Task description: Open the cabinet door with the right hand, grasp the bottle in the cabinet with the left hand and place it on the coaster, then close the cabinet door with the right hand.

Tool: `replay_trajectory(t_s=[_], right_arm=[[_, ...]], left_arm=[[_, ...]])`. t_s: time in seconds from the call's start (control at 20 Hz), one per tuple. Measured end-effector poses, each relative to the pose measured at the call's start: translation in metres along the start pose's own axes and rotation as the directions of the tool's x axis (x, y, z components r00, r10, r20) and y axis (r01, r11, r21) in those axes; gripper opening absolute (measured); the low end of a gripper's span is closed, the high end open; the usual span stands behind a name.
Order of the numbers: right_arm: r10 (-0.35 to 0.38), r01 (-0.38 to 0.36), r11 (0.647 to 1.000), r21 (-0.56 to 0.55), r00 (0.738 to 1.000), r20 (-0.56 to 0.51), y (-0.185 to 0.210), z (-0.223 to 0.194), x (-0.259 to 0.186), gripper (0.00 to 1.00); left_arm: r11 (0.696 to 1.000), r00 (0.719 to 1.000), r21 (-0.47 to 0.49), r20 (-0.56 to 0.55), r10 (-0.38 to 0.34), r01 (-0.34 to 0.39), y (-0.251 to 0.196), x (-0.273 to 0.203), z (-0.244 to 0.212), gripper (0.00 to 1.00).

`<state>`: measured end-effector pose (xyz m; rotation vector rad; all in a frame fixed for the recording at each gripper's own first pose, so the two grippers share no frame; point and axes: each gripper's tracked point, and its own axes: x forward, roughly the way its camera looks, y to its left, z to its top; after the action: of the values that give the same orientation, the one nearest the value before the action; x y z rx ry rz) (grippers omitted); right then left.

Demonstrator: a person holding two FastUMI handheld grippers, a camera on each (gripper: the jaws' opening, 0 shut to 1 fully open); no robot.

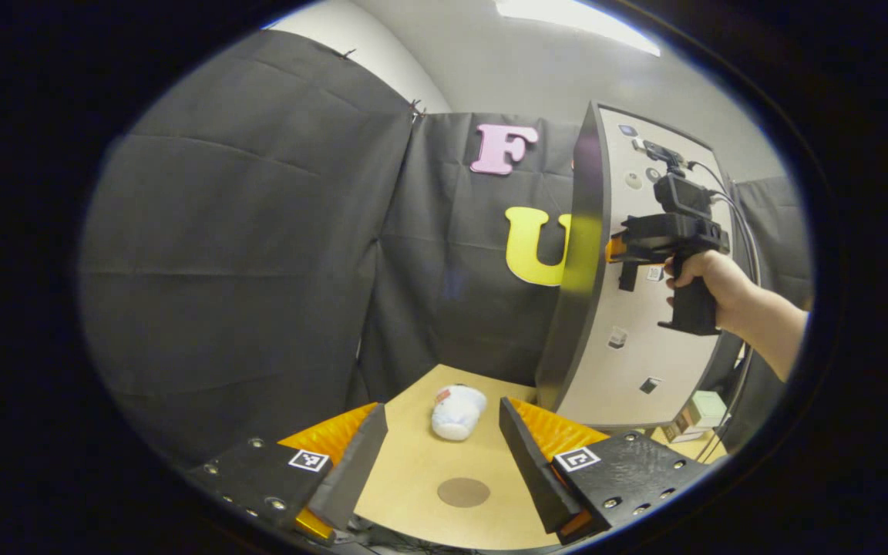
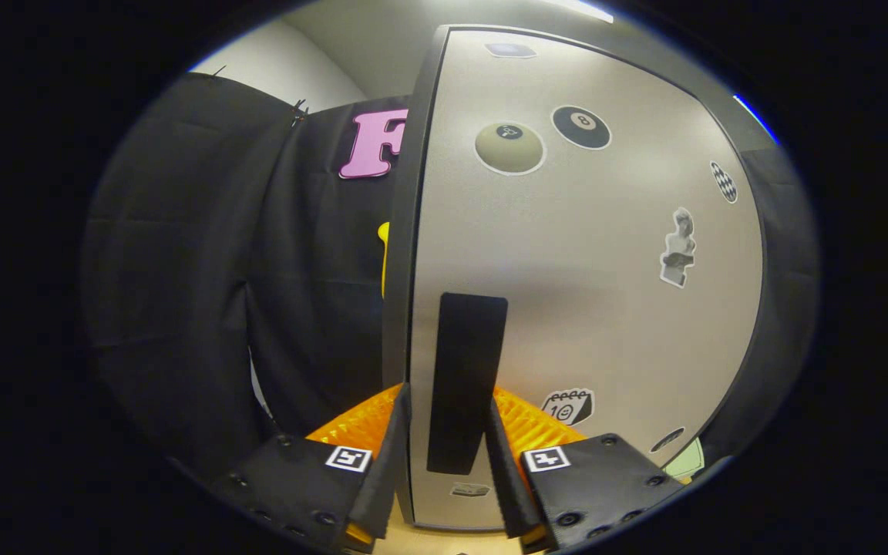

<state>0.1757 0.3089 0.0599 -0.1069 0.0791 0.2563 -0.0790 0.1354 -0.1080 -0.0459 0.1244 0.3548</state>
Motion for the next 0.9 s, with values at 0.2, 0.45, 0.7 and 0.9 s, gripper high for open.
replay_trajectory(t_s=[0.2, 0.45, 0.7, 0.9], right_arm=[[0.008, -0.006, 0.998, 0.069, 0.999, -0.035, 0.0, -0.004, 0.002, 0.35], [-0.001, 0.002, 0.998, 0.056, 1.0, -0.018, 0.0, -0.003, -0.002, 0.34], [0.093, -0.091, 0.991, 0.094, 0.995, -0.024, 0.001, -0.006, -0.004, 0.2], [0.162, -0.161, 0.986, 0.042, 0.986, -0.028, 0.001, -0.007, -0.012, 0.1]], left_arm=[[1.0, 1.0, 0.009, -0.004, -0.006, 0.006, -0.005, -0.002, -0.003, 0.92], [1.0, 1.0, 0.001, -0.029, -0.009, 0.009, -0.014, -0.003, -0.015, 0.92], [1.0, 0.999, -0.002, -0.05, -0.016, 0.016, -0.025, -0.007, -0.023, 0.9], [0.999, 0.998, -0.015, -0.062, -0.033, 0.032, -0.042, 0.006, -0.029, 0.9]])
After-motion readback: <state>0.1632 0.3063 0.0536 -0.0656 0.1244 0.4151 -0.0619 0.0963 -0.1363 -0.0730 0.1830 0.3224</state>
